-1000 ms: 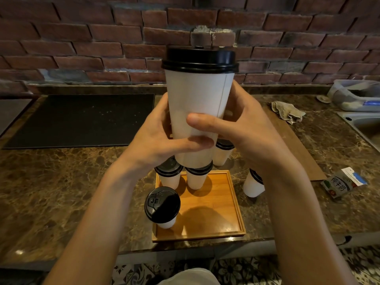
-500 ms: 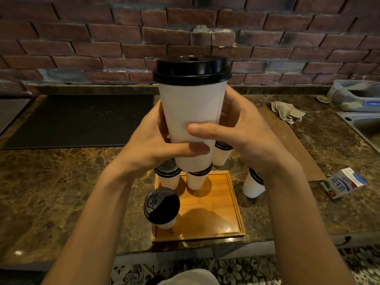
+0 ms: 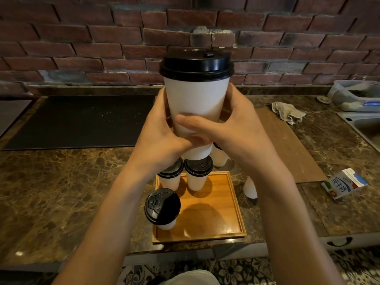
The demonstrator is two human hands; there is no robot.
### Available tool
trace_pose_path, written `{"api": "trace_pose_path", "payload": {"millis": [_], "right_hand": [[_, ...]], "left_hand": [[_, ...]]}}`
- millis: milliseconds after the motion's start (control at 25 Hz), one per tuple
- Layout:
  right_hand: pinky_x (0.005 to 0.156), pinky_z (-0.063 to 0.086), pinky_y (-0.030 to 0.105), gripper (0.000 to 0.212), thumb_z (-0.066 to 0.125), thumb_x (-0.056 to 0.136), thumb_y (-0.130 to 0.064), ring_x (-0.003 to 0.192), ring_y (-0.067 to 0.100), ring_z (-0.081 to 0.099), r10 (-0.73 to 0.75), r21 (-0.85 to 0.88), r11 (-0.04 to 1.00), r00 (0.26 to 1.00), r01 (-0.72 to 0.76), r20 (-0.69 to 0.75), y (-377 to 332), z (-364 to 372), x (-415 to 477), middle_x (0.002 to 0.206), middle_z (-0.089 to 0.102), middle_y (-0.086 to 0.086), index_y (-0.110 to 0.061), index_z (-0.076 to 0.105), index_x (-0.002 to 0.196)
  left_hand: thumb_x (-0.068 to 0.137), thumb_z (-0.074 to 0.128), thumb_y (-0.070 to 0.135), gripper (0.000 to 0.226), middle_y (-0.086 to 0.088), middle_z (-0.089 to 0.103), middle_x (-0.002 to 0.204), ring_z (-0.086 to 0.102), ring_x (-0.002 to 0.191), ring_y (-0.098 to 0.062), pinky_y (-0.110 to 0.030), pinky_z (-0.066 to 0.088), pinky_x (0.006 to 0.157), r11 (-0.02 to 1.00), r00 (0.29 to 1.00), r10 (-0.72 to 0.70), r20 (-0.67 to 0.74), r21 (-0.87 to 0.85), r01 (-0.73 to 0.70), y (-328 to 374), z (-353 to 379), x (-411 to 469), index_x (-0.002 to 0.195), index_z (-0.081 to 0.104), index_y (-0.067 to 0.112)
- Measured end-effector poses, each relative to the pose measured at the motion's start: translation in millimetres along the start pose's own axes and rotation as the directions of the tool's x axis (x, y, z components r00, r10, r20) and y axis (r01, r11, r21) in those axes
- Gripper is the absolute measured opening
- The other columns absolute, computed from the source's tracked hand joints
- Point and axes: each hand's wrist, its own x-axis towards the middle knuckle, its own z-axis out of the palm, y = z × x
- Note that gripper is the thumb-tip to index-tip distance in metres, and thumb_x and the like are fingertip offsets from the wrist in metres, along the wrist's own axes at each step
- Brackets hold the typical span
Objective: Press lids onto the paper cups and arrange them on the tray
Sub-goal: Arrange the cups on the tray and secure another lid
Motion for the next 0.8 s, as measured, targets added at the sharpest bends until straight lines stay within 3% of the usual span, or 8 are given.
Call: {"api": "trace_pose_path", "payload": {"millis": [200,320,400,520,680,800], "right_hand": [[0.086,0.056,0.028,0.077,0.087,0.068,-0.035,0.108,0.002,0.058,-0.010,0.016,1.000,0.993,0.012,-0.116,4,12,-4,0.119,0.060,-0.011,-0.023,0.048,0.134],[0.086,0.057,0.031,0.075,0.087,0.069,-0.035,0.107,0.002,0.059,-0.011,0.040,0.999,0.993,0.016,-0.119,5,13,-4,0.119,0.061,-0.010,-0.023,0.050,0.133],[0.087,0.057,0.033,0.075,0.087,0.069,-0.035,0.108,0.004,0.059,-0.003,0.050,0.999,0.993,0.008,-0.114,5,10,-3,0.119,0.061,-0.010,-0.023,0.050,0.133],[0.087,0.058,0.036,0.073,0.086,0.070,-0.032,0.111,0.007,0.060,0.000,0.102,0.995,0.997,0.008,-0.079,4,5,-1,0.121,0.062,-0.008,-0.023,0.051,0.133],[0.081,0.058,0.027,0.066,0.084,0.071,-0.028,0.106,0.007,0.064,0.004,0.198,0.980,1.000,-0.005,0.004,3,-1,-2,0.116,0.065,-0.008,-0.024,0.054,0.129],[0.079,0.056,0.022,0.057,0.081,0.071,-0.027,0.104,0.006,0.065,0.004,0.226,0.974,0.995,-0.026,0.097,2,-7,-1,0.111,0.067,-0.011,-0.028,0.056,0.122]], "left_hand": [[0.062,0.084,0.005,0.096,0.004,0.051,0.131,0.054,0.119,-0.007,-0.021,0.051,0.090,1.000,1.000,-0.015,-0.023,-0.003,0.015,-3,5,-1,0.140,0.031,0.020],[0.057,0.086,0.019,0.098,0.005,0.048,0.134,0.051,0.123,-0.010,-0.029,0.050,0.095,0.999,0.999,-0.038,0.006,0.007,0.038,-1,2,-1,0.138,0.030,0.029],[0.055,0.084,0.027,0.100,0.006,0.048,0.135,0.050,0.124,-0.010,-0.027,0.050,0.094,0.999,0.999,-0.047,0.023,0.017,0.046,1,0,0,0.138,0.030,0.031],[0.060,0.086,0.020,0.096,0.009,0.050,0.132,0.052,0.121,-0.007,-0.016,0.050,0.087,0.998,0.998,-0.033,0.056,0.046,0.030,2,-3,2,0.138,0.032,0.030],[0.056,0.082,0.032,0.082,0.021,0.057,0.119,0.056,0.113,0.000,-0.011,0.050,0.078,0.999,0.993,-0.032,0.112,0.011,0.031,7,-8,2,0.125,0.038,0.042],[0.060,0.081,0.029,0.081,0.015,0.058,0.119,0.059,0.111,-0.004,-0.014,0.052,0.078,0.999,0.985,-0.034,0.172,-0.030,0.040,7,-12,0,0.130,0.040,0.033]]}}
